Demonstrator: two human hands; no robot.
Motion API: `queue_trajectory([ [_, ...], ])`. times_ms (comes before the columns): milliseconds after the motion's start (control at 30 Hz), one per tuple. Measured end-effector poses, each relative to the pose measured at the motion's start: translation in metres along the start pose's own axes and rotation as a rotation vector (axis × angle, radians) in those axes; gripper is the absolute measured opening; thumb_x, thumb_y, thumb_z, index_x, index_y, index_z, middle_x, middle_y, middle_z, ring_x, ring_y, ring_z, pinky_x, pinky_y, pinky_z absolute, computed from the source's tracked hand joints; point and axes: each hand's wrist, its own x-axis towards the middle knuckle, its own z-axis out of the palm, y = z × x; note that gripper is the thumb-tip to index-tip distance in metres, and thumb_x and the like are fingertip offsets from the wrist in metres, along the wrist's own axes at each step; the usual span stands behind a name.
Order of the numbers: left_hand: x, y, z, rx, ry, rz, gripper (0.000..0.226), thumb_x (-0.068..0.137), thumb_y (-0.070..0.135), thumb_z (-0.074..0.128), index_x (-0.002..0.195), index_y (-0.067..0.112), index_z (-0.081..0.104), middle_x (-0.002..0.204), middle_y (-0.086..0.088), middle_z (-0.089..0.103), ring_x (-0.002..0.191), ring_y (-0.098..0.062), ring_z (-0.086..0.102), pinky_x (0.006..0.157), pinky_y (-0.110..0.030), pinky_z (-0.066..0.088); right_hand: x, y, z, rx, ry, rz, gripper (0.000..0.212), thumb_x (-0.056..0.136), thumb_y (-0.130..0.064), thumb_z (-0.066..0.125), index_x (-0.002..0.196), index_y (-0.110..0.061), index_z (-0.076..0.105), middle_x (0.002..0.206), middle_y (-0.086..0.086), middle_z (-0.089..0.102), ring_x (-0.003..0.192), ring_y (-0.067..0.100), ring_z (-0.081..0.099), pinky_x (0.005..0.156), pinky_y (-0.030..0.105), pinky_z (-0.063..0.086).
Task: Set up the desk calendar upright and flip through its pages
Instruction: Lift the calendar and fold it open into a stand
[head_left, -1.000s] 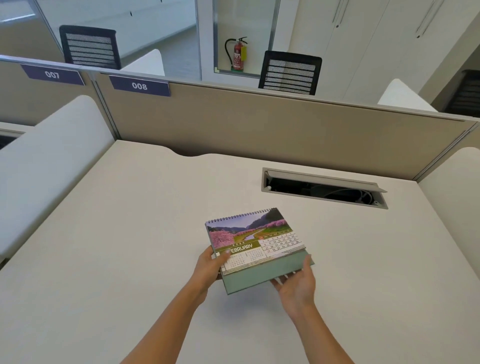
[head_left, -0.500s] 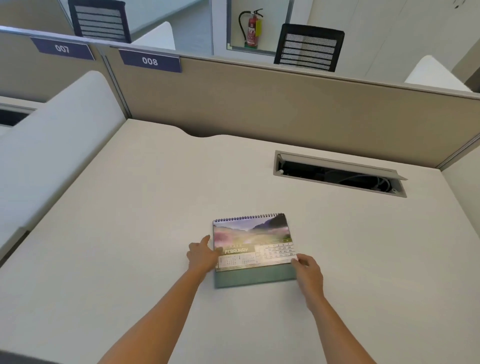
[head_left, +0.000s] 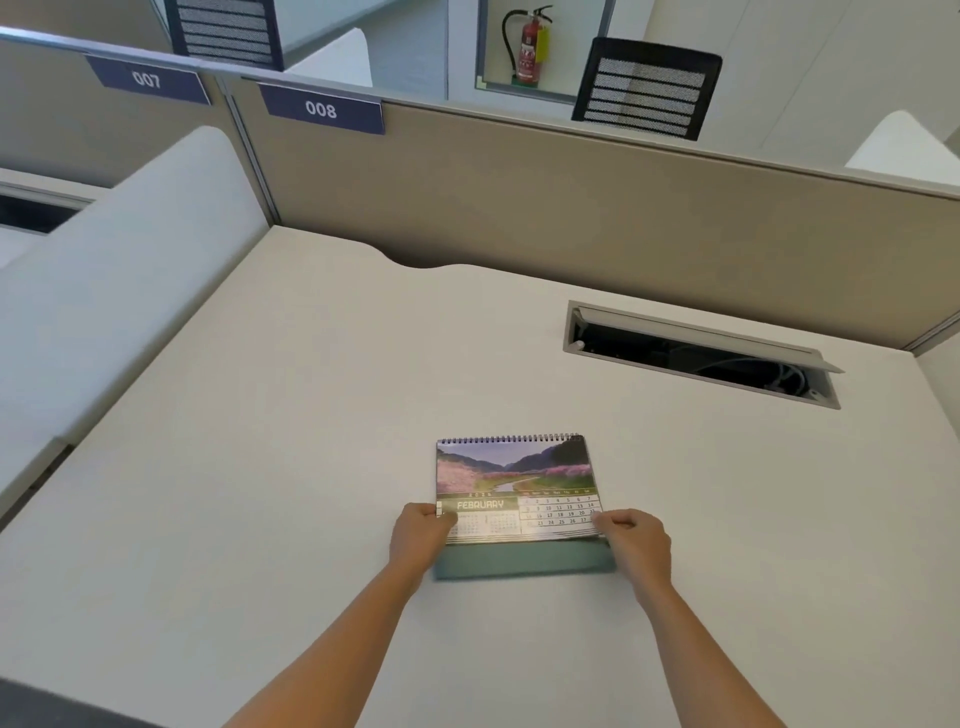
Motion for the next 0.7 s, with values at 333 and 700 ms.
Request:
queue_trajectory([
  [333,0.003,-0.006,0.004,-0.046,-0.001,-0.036,0.036,0.085,0.032,0.069,0.11,0.013,0.052,0.096,0.003,0.06,0.094,-0.019,0.058,0.079,-0.029,0.041,-0.001,-0.014,0.02,-0.274,0.03,-0.002,0.053,0.071,-0.027,0.082,0.116,-0.011,0.059,0.116,0.009,0.062,0.1,0.029,0.062,0.077,0.033,0.046],
  [700,0.008,-0.002,0.003,0.01,0.066,0.101,0.044,0.082,0.044,0.07,0.107,0.019,0.044,0.096,0.001,0.067,0.086,-0.019,0.064,0.071,-0.031,0.049,0.001,-0.024,0.005,-0.084,-0.471,0.086,0.027,0.069,-0.013,0.087,0.09,-0.014,0.07,0.104,0.007,0.074,0.087,0.016,0.068,0.077,0.026,0.052],
])
